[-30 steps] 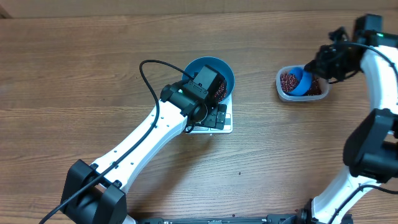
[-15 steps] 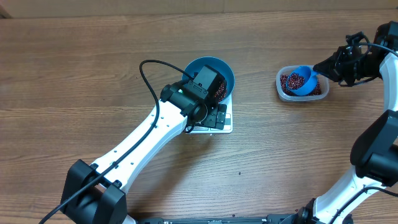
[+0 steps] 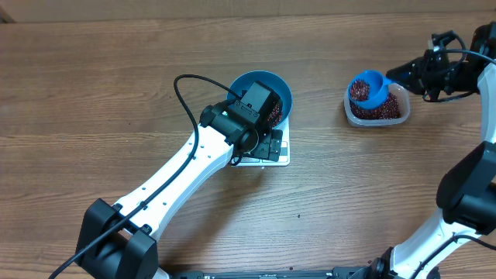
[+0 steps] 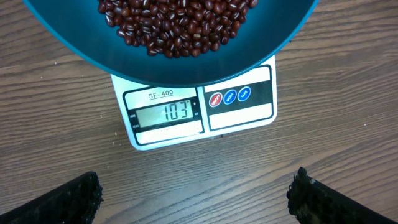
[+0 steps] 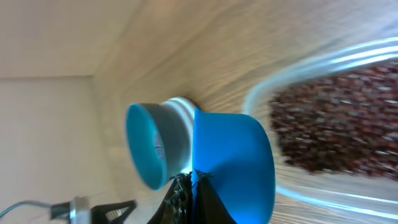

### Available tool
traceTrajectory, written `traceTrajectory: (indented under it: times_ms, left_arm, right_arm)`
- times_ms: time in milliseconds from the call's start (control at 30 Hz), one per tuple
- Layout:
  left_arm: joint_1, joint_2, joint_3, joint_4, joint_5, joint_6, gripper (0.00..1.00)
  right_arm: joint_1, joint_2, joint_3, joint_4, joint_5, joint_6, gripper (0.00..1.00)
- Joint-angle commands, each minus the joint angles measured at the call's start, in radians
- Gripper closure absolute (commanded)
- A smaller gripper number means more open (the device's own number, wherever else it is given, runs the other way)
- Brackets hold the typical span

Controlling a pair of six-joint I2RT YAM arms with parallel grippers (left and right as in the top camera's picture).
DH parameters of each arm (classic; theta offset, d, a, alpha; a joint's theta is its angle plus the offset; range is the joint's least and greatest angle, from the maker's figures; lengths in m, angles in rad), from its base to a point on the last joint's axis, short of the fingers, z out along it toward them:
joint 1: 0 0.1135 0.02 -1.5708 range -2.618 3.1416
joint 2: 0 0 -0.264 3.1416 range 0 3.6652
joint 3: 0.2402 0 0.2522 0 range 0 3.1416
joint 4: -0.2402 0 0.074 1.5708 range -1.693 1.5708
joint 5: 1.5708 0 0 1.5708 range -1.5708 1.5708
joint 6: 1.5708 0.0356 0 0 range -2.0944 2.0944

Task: Scoop item into bowl and weigh 150g on scale
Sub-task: 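Lift the filled scoop and carry it over the teal bowl, right gripper, then tilt the scoop over the bowl to pour beans with the right gripper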

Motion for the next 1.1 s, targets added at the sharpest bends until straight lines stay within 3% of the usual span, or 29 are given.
traceTrajectory:
  times_ms: [0, 333, 633, 933, 1067]
  left_arm:
    - [0.003, 0.008, -0.010, 0.002, 0.008, 0.019, 0.01]
    - [0.003, 0.008, -0.010, 0.002, 0.008, 0.019, 0.00]
    - [0.003, 0.008, -0.010, 0.002, 0.008, 0.019, 0.01]
    - [0.003, 0.008, -0.010, 0.002, 0.008, 0.019, 0.00]
    - [0.003, 0.008, -0.010, 0.002, 0.008, 0.019, 0.00]
  right_arm:
    - [0.038, -0.063, 0.039, -0.004, -0.078, -0.035, 0.96]
    - [0.194, -0.134, 0.157, -0.011, -0.024, -0.033, 0.96]
    - [0.483, -0.134, 0.195, 0.013, 0.338, -0.039, 0.96]
    - [0.715, -0.134, 0.195, 0.054, 0.597, -0.191, 0.96]
    - [0.783, -0.134, 0.195, 0.092, 0.753, -0.196, 0.96]
